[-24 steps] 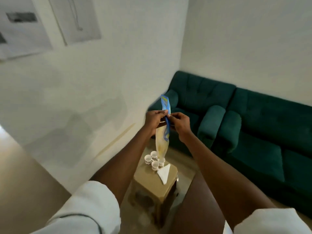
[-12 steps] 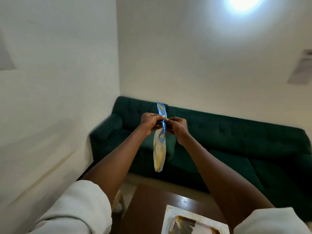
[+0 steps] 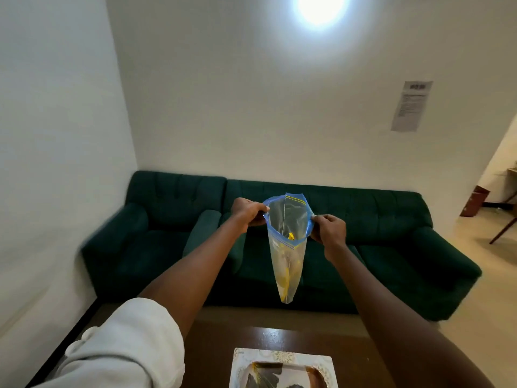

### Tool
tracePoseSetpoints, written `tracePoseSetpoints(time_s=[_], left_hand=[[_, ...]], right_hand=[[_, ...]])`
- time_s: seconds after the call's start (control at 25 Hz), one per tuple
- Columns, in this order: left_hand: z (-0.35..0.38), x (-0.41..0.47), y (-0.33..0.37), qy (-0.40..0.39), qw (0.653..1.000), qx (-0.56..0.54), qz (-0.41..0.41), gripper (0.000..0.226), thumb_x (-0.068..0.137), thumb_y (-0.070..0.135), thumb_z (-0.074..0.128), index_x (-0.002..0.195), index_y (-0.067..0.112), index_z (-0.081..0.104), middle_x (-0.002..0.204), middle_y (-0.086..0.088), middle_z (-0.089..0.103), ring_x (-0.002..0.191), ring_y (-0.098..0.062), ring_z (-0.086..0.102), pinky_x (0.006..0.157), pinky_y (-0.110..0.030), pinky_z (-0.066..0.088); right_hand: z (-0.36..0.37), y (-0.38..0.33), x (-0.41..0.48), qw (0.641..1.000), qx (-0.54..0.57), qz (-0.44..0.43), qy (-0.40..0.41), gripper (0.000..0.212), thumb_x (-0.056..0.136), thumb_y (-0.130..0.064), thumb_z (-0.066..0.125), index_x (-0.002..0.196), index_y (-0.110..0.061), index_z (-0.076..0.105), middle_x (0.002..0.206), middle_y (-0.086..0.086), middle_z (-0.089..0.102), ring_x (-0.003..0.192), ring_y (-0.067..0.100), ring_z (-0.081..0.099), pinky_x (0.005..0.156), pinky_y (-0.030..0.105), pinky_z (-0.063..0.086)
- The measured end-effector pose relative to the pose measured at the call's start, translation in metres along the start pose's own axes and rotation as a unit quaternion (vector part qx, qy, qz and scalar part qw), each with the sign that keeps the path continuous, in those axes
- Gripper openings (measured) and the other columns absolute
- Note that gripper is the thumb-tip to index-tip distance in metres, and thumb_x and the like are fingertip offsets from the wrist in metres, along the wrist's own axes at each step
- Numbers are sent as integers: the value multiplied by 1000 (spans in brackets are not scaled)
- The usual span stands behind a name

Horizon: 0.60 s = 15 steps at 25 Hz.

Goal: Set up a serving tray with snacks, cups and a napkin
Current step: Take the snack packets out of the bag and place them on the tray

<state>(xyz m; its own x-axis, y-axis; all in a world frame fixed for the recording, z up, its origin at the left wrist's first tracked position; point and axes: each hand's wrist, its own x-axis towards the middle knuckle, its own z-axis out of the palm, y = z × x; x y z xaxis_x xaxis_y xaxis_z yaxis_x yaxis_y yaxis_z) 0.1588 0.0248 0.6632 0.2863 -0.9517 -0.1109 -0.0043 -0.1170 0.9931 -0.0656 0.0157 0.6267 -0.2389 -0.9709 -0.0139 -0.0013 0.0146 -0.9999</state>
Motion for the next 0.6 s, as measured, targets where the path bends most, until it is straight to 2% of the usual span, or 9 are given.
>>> tracePoseSetpoints(time_s=[0.08,0.16,0.28,0.4,0.44,0.48,0.52,0.6], left_hand=[[13,4,-2,-18,1000,-5,0,13,81,-3,77,92,-8,71,97,-26,73,84,-31,69,90,-51,62],[22,10,-4,-28,1000,-9,2,8,82,-3,77,83,-5,70,97,-26,73,84,-30,69,90,-51,62],[27,12,-7,-49,999,8,4,12,82,-1,78,76,-2,68,93,-24,72,83,-29,69,89,-50,63],[32,12,-19,-57,998,24,-5,14,82,1,80,86,-10,71,91,-26,72,80,-29,70,80,-44,66],[32,11,-23,-54,998,32,-6,21,82,1,80,93,-14,72,90,-26,72,76,-29,70,73,-40,66],[32,11,-27,-47,998,34,-3,26,82,1,80,97,-17,71,87,-26,72,70,-28,69,65,-35,66],[32,12,-29,-41,999,33,1,27,82,1,81,98,-18,71,84,-25,71,64,-26,68,58,-31,64],[31,12,-31,-26,999,38,2,26,81,1,80,96,-19,71,79,-23,70,57,-22,67,51,-27,61]], right_hand=[[-19,1,9,1000,4,4,16,11,90,-3,67,86,7,67,70,16,62,53,21,53,47,26,49],[-33,2,17,1000,-16,10,18,12,90,-3,67,81,5,65,66,15,59,51,22,49,48,28,45],[-35,8,20,999,-46,18,14,15,91,-12,69,85,0,64,71,13,64,57,22,54,53,31,48],[-14,-1,17,973,-154,-105,134,16,88,-24,71,89,-10,63,81,3,69,68,18,63,64,31,53],[-2,-9,18,964,-177,-153,123,13,88,-22,70,86,-11,63,78,3,70,66,18,66,63,30,55],[13,-18,21,964,-191,-172,71,11,88,-17,69,81,-10,65,73,7,72,63,20,71,61,32,60],[28,-25,26,967,-208,-147,-5,11,89,-9,68,79,-6,67,71,12,74,62,24,74,62,36,64],[51,-26,30,947,-279,-1,-161,9,91,0,65,83,3,70,77,19,75,70,30,78,71,42,67]])
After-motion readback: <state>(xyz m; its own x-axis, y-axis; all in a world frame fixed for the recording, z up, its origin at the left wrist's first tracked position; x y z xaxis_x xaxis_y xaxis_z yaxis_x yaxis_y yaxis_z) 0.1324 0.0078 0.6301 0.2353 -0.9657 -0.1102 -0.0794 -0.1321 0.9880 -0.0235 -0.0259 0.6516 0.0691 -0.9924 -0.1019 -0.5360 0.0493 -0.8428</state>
